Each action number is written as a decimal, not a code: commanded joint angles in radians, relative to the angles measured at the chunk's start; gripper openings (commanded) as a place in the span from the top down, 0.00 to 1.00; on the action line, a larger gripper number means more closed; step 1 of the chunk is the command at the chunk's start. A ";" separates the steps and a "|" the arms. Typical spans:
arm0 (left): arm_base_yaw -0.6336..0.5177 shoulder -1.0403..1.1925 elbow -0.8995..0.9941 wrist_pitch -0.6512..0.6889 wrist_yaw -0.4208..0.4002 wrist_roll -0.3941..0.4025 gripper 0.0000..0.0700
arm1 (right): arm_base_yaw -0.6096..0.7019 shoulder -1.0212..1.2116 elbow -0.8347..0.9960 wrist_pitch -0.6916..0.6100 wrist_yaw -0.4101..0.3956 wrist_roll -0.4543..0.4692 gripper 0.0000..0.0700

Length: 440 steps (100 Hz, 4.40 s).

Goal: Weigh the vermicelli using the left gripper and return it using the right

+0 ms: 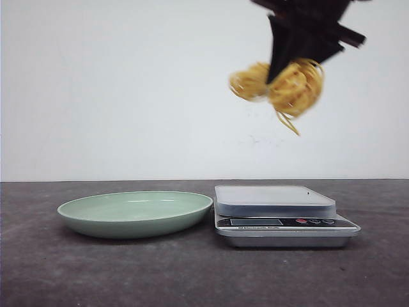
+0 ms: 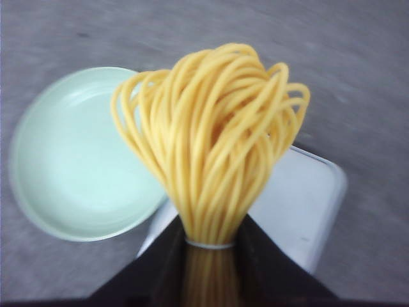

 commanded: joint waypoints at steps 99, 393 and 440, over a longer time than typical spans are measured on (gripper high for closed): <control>-0.005 -0.001 0.011 -0.008 -0.003 0.000 0.52 | 0.255 0.470 0.280 0.186 0.000 0.216 0.99; -0.005 -0.001 0.010 0.133 -0.003 0.027 0.52 | 0.556 -0.885 -0.002 -0.536 0.782 0.199 0.61; -0.005 -0.001 0.006 0.200 -0.003 0.027 0.55 | 0.556 -1.120 -0.437 -0.223 0.770 0.196 0.76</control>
